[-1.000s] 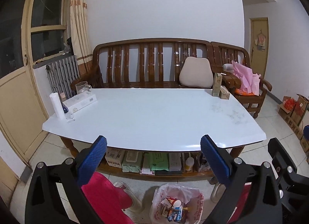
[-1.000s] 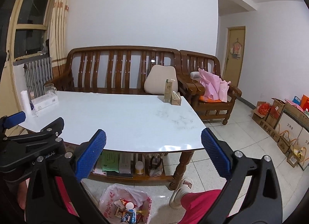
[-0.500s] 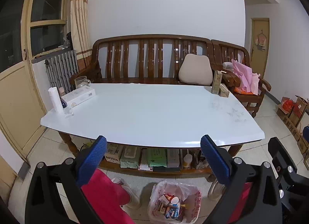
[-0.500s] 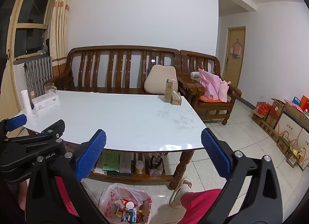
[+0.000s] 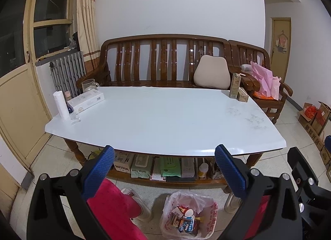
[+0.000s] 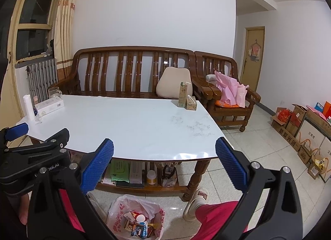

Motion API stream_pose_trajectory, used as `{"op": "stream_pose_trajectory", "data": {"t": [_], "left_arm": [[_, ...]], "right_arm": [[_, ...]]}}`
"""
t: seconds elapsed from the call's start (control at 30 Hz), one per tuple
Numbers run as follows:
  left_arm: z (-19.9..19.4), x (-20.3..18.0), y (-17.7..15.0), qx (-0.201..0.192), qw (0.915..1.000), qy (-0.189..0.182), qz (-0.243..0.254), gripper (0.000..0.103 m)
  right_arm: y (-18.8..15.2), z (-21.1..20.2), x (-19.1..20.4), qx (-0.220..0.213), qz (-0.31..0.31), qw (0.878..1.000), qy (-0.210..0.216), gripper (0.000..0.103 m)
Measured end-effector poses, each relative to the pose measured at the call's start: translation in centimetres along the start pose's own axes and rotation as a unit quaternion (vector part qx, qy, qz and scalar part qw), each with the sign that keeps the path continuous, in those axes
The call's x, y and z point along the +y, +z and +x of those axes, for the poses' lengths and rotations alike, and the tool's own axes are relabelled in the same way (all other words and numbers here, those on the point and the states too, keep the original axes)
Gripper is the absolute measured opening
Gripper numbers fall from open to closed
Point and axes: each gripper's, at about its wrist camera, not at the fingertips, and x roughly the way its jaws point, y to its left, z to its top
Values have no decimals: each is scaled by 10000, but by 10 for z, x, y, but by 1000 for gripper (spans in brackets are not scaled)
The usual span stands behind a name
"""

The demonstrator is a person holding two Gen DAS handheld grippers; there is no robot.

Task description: Collect trash

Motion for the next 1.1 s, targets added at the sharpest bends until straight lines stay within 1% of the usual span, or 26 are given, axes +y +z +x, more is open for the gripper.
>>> {"op": "stream_pose_trajectory", "data": {"t": [1.1], "left_arm": [[0,5,-1,57,9999,82,23,95]], "right_arm": [[-7,8,-2,62,-29,10000,50,96]]}}
